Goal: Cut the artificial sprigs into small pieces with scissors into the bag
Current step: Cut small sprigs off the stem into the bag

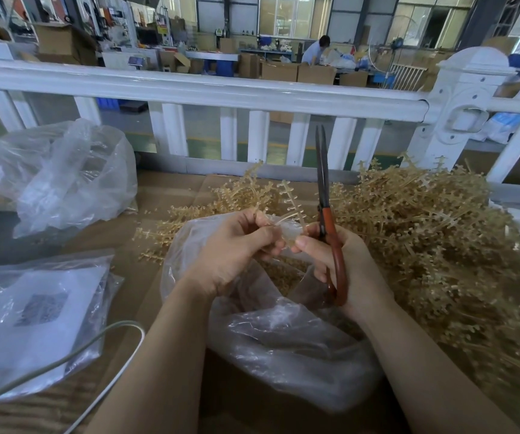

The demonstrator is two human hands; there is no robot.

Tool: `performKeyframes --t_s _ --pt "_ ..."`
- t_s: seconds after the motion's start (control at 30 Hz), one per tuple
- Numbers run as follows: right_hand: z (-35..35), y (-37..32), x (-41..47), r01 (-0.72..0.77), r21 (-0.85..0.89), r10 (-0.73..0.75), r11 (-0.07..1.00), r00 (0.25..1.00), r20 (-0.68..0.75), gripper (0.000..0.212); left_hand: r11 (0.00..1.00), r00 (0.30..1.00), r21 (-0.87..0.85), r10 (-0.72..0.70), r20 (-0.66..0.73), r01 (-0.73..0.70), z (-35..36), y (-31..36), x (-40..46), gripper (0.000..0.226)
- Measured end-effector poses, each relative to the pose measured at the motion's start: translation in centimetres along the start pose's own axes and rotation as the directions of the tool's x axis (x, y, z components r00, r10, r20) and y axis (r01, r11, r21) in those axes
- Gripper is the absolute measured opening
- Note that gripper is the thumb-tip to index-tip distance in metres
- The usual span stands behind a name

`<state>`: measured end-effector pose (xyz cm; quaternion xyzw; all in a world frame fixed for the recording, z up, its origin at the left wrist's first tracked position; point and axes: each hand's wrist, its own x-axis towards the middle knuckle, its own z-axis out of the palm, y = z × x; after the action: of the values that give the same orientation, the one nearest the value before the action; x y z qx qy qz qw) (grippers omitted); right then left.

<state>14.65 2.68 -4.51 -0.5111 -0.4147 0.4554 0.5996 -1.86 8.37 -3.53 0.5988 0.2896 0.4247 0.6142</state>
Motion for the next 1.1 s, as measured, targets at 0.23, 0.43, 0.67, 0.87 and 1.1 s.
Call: performKeyframes --t_s 0.23,0.43,0.67,0.87,1.1 --pt "-0.11 0.13 0.26 -0.002 0.012 0.002 1.0 1.0 0.002 0.026 0.997 0.998 -0.044 -0.057 0.041 0.059 -0.08 0.0 0.07 0.014" --pt "-0.28 0.16 0.17 0.014 0.038 -0.015 0.999 0.999 0.035 0.026 0.98 0.98 -0.047 -0.189 0.069 0.192 -0.01 -0.13 -0.02 0.032" --pt "-0.15 0.05 0.15 -0.012 -0.003 0.012 1.0 0.999 0.03 0.024 0.986 0.984 0.034 -0.163 0.07 0.161 -0.07 -0.26 0.03 0.023" --pt "-0.04 -0.21 0.04 -0.028 -0.053 0.03 0.998 0.999 0.029 0.021 0.997 0.995 0.021 -0.082 0.052 0.081 -0.02 -0.66 0.35 0.015" --pt "-0.03 -0.17 -0.22 0.053 -0.102 -0.055 0.993 0.998 -0.014 0.015 0.996 0.997 -0.053 -0.067 -0.028 0.066 -0.17 -0.66 0.55 0.013"
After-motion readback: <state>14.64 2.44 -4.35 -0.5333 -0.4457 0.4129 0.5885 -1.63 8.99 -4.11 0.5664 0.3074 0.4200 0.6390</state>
